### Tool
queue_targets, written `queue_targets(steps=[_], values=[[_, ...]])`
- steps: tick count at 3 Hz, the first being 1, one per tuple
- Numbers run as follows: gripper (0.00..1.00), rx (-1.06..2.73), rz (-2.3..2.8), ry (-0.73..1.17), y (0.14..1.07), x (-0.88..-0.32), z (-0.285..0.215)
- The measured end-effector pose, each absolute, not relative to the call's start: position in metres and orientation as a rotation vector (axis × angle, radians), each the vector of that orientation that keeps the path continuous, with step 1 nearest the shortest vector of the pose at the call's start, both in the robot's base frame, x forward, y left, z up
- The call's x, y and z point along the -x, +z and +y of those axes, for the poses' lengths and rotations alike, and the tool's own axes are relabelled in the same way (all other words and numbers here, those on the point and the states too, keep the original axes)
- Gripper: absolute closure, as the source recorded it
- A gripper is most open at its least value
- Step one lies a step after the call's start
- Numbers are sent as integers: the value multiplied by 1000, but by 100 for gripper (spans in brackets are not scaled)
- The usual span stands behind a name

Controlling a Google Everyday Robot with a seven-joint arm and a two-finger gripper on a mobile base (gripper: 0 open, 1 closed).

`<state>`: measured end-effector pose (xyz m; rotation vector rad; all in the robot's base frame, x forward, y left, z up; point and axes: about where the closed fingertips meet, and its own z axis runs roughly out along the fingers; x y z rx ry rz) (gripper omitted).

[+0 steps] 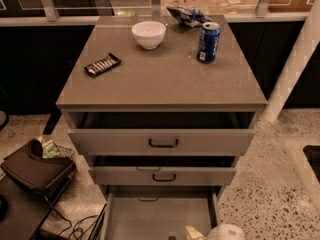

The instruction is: Close bottom drawer

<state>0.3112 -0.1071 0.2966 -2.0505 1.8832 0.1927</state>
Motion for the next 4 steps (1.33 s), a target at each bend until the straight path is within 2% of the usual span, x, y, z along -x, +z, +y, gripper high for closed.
queue_targets(steps=[2,4], values=[[0,2173,1863,144,262,-300,-84],[0,2216,1873,97,233,-316,-96]])
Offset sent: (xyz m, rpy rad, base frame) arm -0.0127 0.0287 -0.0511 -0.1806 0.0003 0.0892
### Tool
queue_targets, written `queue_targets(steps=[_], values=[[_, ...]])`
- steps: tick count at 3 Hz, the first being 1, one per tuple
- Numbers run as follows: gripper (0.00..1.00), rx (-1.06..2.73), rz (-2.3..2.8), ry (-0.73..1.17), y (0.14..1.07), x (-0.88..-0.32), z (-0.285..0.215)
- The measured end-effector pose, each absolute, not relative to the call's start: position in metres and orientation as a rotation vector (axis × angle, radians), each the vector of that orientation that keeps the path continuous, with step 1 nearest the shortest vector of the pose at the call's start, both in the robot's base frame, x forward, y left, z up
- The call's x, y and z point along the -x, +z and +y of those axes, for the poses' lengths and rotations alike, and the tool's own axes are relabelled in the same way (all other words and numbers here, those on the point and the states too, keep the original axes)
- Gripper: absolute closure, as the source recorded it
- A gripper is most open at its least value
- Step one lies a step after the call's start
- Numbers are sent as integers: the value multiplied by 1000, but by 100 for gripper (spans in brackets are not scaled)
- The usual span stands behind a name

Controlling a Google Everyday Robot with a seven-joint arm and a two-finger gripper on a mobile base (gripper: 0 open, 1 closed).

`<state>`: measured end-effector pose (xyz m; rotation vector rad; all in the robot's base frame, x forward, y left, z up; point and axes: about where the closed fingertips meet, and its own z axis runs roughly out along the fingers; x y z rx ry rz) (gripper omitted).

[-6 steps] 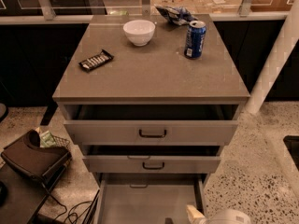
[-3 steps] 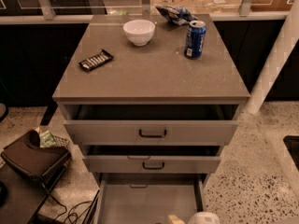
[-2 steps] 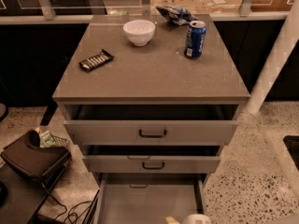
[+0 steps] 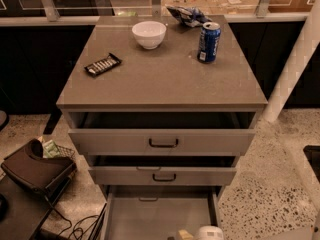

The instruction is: Close bottom drawer

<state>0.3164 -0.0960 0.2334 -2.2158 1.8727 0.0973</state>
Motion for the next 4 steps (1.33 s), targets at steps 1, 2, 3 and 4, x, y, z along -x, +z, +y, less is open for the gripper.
queue_targets(steps=[1,2,3,4], values=[[0,2210,1883,105,222,-328,-106],[0,2188,1904,146,205,-331,-110],[15,2164,1923,185,189,-329,-110],[39,2162,1925,190,188,-328,-110]])
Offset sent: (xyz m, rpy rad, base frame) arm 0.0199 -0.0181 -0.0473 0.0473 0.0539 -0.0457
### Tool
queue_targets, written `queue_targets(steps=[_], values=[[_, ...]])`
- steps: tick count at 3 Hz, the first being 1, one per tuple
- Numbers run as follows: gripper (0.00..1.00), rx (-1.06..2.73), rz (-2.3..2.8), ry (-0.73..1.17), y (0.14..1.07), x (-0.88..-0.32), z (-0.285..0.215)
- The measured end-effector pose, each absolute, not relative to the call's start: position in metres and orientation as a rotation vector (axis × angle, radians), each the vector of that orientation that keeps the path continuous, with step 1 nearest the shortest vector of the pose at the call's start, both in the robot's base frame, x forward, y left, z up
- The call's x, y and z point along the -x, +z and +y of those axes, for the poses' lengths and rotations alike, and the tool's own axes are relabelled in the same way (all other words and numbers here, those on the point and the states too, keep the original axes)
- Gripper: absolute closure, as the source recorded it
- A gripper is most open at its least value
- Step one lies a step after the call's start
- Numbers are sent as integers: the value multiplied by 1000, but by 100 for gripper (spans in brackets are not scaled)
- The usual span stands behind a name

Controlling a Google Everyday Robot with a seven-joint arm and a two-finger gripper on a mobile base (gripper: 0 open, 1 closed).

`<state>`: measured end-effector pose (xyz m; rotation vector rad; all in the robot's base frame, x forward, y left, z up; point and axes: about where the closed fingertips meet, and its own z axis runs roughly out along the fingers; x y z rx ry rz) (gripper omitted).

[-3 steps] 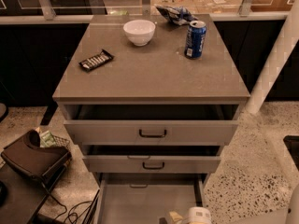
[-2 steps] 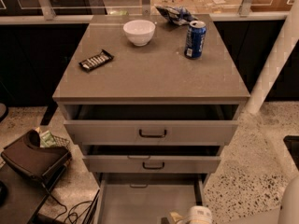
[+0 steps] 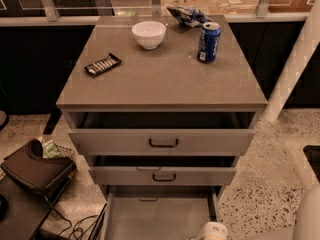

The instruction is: Close bottom drawer

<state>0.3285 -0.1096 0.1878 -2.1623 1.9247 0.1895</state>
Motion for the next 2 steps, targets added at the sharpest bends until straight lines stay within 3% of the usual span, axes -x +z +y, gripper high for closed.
queue_targets(steps=[2], values=[[85,2164,1925,195,186,-327,-109]])
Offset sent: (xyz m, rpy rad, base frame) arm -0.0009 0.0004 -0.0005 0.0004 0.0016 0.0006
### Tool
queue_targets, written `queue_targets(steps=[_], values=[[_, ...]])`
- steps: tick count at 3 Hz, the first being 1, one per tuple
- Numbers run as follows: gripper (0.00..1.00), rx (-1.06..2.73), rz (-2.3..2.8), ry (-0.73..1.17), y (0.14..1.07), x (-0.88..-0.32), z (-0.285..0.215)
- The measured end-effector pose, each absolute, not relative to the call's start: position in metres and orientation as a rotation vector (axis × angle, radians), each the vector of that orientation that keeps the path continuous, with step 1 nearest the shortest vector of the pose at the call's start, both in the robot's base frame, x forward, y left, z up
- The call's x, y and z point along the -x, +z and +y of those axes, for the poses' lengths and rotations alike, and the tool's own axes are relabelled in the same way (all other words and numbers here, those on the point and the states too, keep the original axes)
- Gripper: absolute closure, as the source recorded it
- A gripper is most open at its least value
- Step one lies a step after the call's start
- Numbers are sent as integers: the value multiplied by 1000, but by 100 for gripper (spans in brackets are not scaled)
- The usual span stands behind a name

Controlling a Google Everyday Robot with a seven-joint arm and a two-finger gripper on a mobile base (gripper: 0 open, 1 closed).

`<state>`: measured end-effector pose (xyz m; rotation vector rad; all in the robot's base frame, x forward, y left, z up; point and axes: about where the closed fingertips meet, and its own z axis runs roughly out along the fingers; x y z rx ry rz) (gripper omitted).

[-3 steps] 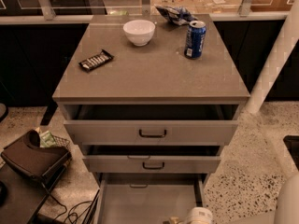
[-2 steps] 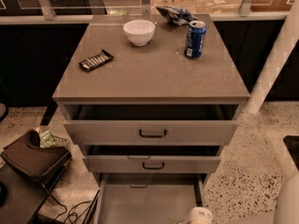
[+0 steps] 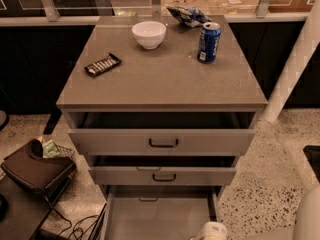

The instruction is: Close bottom drawer

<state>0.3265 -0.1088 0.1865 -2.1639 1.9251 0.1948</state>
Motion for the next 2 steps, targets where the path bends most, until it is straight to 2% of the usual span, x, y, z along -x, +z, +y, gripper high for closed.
queue_targets(steps=[1,2], values=[[100,2164,1925,195,187,-326,-109],[100,2164,1925,196,187,-326,-109]])
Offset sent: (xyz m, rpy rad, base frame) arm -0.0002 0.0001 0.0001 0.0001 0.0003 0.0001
